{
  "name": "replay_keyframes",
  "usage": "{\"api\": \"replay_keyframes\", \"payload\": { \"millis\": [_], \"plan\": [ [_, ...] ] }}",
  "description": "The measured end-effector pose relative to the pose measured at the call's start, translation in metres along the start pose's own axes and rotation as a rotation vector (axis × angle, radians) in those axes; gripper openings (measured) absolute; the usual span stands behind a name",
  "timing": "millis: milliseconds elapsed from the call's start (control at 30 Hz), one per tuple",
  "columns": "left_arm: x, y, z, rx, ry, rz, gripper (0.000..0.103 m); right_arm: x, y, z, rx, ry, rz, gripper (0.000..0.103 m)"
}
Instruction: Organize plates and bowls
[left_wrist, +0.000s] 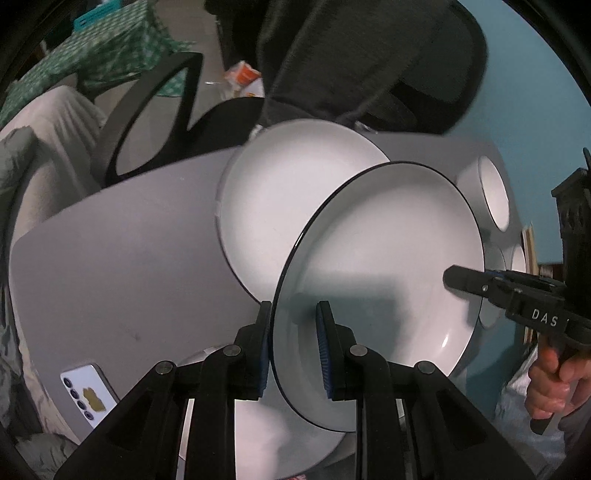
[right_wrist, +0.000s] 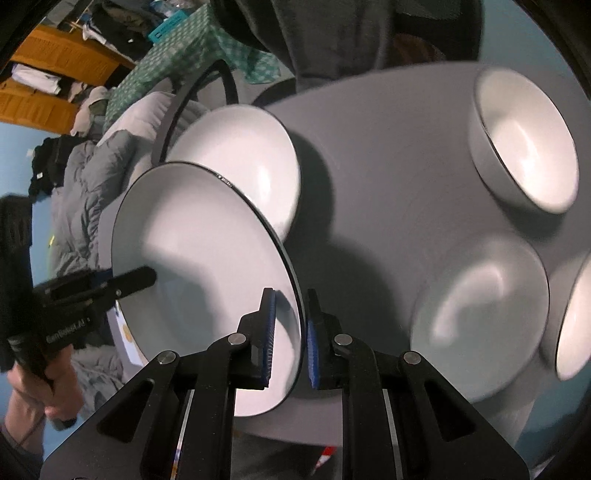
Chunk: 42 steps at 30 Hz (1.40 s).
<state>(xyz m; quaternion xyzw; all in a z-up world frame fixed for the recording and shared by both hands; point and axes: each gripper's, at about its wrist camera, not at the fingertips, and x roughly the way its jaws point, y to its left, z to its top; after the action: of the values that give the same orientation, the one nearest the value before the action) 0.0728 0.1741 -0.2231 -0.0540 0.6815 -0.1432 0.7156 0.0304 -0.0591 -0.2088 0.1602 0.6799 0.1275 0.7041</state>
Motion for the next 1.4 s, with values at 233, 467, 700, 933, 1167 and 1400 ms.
{"api": "replay_keyframes", "payload": {
  "millis": [233, 467, 700, 933, 1167, 1400],
  "plan": [
    [0.012, 0.022, 0.024, -0.093, -0.012, 0.005, 0.023, 0.020, 0.021, 0.042, -0.068, 0.017, -0.011, 0.015],
    [0.022, 0.031, 0.035, -0.155, -0.009, 0.026, 0.023, 0.034, 0.027, 0.070, -0.117, 0.062, -0.018, 0.016],
    [0.034, 0.030, 0.038, -0.182, 0.009, 0.065, 0.024, 0.047, 0.026, 0.082, -0.154, 0.117, -0.046, 0.017],
    [0.041, 0.032, 0.038, -0.213, 0.034, 0.089, 0.023, 0.053, 0.029, 0.085, -0.203, 0.150, -0.075, 0.018],
    [0.042, 0.023, 0.039, -0.196, 0.030, 0.144, 0.023, 0.055, 0.032, 0.090, -0.249, 0.174, -0.117, 0.020],
    [0.040, 0.020, 0.040, -0.187, 0.034, 0.169, 0.024, 0.046, 0.037, 0.095, -0.225, 0.189, -0.133, 0.030]
  ]
}}
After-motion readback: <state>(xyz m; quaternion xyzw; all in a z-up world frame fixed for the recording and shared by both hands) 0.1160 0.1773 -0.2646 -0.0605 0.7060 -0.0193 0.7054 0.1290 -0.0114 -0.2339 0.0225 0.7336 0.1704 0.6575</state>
